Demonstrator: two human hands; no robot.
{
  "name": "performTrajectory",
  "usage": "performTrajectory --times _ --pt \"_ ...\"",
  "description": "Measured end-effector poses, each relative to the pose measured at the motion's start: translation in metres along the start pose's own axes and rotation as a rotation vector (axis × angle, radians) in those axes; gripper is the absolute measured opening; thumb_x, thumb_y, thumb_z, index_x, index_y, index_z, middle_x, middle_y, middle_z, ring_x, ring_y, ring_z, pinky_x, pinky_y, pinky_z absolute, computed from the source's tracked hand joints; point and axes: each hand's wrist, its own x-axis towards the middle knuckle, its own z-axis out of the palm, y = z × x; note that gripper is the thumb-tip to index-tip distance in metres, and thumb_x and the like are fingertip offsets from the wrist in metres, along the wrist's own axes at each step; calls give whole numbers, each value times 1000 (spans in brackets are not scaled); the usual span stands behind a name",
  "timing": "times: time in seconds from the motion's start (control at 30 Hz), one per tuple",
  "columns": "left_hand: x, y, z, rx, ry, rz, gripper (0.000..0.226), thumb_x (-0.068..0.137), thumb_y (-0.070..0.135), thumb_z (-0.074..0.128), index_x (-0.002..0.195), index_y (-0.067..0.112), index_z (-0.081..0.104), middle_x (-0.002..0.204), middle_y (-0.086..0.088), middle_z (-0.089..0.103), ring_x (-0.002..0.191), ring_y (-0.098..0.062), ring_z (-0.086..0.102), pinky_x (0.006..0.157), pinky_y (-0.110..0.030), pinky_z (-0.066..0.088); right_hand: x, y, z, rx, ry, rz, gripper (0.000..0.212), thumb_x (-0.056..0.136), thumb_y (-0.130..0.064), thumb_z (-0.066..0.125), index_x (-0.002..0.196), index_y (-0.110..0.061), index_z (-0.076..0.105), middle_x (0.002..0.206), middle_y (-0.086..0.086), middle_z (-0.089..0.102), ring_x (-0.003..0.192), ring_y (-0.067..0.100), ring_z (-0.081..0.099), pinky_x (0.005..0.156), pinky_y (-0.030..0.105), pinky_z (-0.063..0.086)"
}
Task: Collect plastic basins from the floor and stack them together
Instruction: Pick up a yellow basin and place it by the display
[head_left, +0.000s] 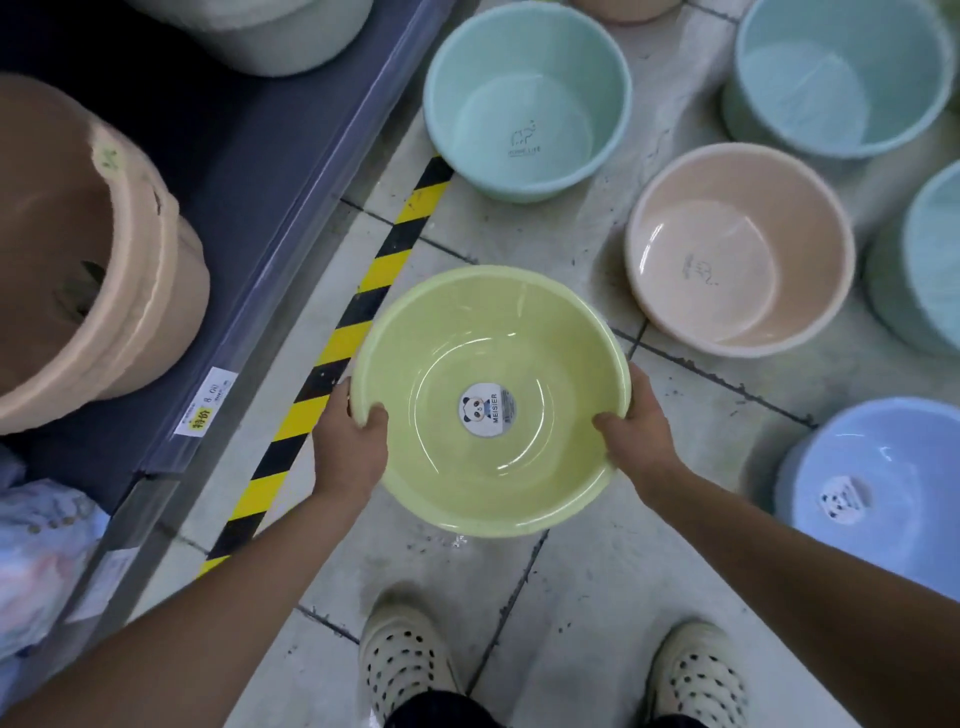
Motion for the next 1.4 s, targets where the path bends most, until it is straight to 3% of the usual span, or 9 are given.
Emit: performTrajectory --times 0.2,0.47,0.6,0.7,0.8,0.9,1.07,1.27,1.4 --pt "-81 101 38 -29 -125 50 32 91 12 56 122 17 59 106 -1 67 95 -23 60 79 -31 45 -55 7 -132 134 84 56 72 71 -7 53 133 -42 42 108 -3 64 97 23 62 75 38 54" --pt "-211 235 114 28 -360 155 27 94 13 54 120 16 59 96 0 66 87 -22 63 71 -29 46 -142 36 -323 232 263 122 67 74 -8 52 135 -34 43 102 -21 59 100 19 57 84 34 45" --pt "-263 288 154 101 -464 224 23 96 14 53 118 19 59 89 11 64 81 -9 62 65 -23 44 -183 61 -392 255 334 239 69 69 -23 53 136 -24 42 103 -1 59 94 24 56 79 34 46" --pt "-289 315 180 165 -520 283 26 96 18 52 121 22 58 92 12 65 87 -16 65 70 -27 49 -200 86 -427 274 340 302 77 64 -28 55 139 -22 40 110 1 58 104 28 57 87 41 49" --pt "-308 333 205 237 -553 349 37 96 20 53 131 30 54 104 8 68 95 -18 65 86 -35 52 -209 109 -449 309 335 364 84 62 -32 54 143 -23 34 114 6 59 104 31 57 87 47 52" --pt "-320 342 228 284 -564 372 41 95 19 55 135 29 52 105 9 65 97 -20 64 92 -38 52 -213 129 -458 325 313 418 86 63 -34 55 145 -22 30 113 7 59 98 28 57 80 38 50" --pt "-321 335 269 325 -603 350 43 93 11 58 133 24 55 106 5 64 96 -20 62 90 -34 49 -196 168 -456 317 334 498 69 85 -17 61 146 -22 29 104 3 57 91 26 55 79 35 48" --pt "-291 302 325 394 -645 349 36 87 2 60 115 23 55 113 -8 62 105 -29 60 92 -47 51 -160 207 -422 366 408 571 71 85 -23 56 148 -19 23 125 18 60 108 37 58 88 39 47" --pt "-268 280 361 472 -692 385 35 85 1 62 119 10 55 110 -9 62 98 -26 59 84 -38 48 -128 237 -399 359 437 614 68 91 -12 56 150 -18 22 126 17 60 111 37 58 88 38 46"
